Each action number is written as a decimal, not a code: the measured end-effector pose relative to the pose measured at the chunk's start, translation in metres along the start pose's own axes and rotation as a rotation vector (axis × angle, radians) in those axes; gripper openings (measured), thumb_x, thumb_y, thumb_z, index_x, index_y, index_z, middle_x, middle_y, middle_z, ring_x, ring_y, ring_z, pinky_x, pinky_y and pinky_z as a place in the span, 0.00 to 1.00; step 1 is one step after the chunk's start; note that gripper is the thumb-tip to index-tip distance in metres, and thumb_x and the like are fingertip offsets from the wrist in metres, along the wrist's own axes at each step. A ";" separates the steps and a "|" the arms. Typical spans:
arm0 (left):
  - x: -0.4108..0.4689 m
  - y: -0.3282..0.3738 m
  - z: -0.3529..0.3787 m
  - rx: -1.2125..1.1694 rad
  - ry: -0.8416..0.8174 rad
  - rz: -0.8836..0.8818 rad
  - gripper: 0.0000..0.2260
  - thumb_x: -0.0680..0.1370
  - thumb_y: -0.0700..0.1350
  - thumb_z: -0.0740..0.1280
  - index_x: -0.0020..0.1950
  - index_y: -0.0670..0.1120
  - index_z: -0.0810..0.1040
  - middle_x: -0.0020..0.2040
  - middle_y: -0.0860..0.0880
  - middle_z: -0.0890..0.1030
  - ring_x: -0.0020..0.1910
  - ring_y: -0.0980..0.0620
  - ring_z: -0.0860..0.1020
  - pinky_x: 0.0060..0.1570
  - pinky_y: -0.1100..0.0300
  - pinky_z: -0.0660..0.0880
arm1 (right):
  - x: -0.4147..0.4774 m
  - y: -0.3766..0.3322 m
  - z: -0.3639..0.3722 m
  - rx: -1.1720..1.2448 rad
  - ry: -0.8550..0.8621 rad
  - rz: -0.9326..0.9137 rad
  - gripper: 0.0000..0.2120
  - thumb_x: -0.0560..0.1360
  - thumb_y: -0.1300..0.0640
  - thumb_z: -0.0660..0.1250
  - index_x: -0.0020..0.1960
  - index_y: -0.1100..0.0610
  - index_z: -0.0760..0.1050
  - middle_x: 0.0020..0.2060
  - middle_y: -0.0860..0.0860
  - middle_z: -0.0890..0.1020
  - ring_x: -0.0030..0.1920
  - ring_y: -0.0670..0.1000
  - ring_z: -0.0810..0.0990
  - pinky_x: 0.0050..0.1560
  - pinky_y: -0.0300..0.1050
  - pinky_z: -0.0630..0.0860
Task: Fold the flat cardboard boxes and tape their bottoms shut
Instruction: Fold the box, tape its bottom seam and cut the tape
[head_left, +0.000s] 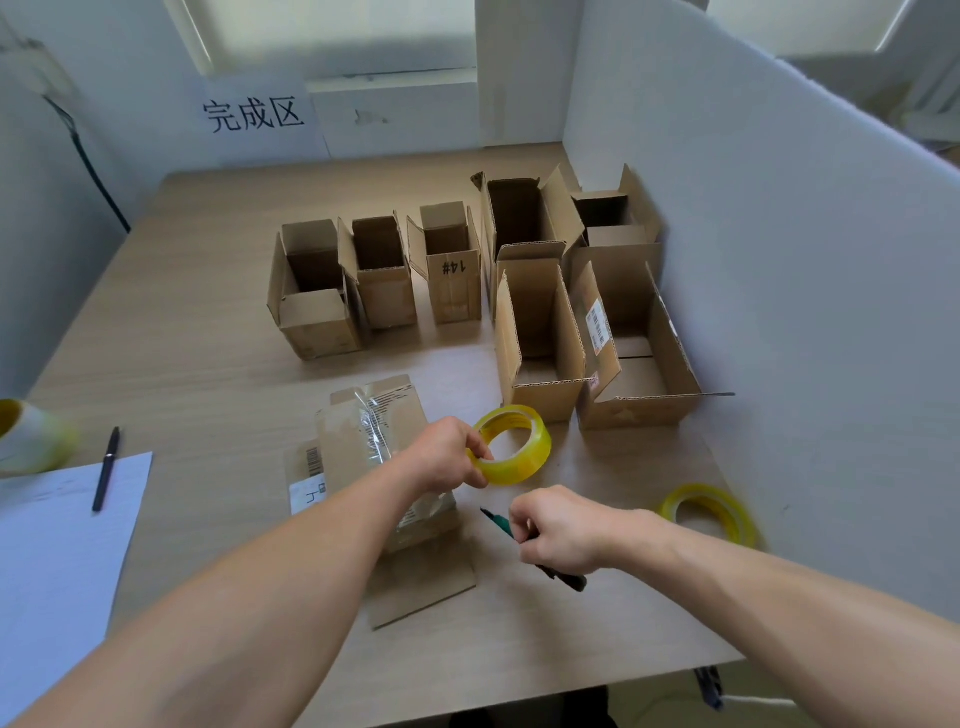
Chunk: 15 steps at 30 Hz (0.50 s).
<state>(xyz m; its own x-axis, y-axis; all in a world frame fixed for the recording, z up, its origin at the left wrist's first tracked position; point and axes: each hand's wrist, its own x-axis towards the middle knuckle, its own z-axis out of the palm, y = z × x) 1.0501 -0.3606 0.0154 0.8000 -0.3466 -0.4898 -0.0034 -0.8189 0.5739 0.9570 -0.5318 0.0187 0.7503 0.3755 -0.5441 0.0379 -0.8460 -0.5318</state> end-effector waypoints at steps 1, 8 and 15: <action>0.001 0.000 0.000 -0.022 0.011 -0.004 0.11 0.68 0.38 0.79 0.45 0.50 0.83 0.37 0.53 0.77 0.38 0.55 0.74 0.42 0.64 0.70 | -0.002 0.005 0.001 -0.015 -0.006 0.023 0.05 0.74 0.59 0.66 0.41 0.51 0.73 0.40 0.48 0.78 0.41 0.50 0.76 0.38 0.41 0.73; 0.002 -0.003 0.002 -0.049 0.021 -0.012 0.11 0.68 0.38 0.79 0.46 0.49 0.85 0.38 0.52 0.78 0.41 0.54 0.76 0.44 0.64 0.72 | -0.002 0.029 0.004 -0.055 0.044 0.144 0.09 0.74 0.49 0.68 0.47 0.53 0.74 0.46 0.52 0.80 0.47 0.54 0.78 0.46 0.47 0.76; 0.003 -0.003 -0.001 -0.031 0.016 -0.009 0.11 0.68 0.39 0.80 0.44 0.51 0.84 0.41 0.51 0.79 0.43 0.53 0.77 0.46 0.64 0.72 | -0.010 0.029 -0.027 -0.347 0.842 -0.232 0.13 0.69 0.44 0.67 0.36 0.50 0.67 0.35 0.46 0.70 0.35 0.51 0.69 0.32 0.43 0.67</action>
<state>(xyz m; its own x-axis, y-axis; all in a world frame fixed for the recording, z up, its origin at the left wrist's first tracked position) 1.0533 -0.3591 0.0132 0.8092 -0.3317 -0.4850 0.0225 -0.8073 0.5897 0.9678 -0.5701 0.0264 0.9246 0.2664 0.2723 0.3393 -0.9007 -0.2711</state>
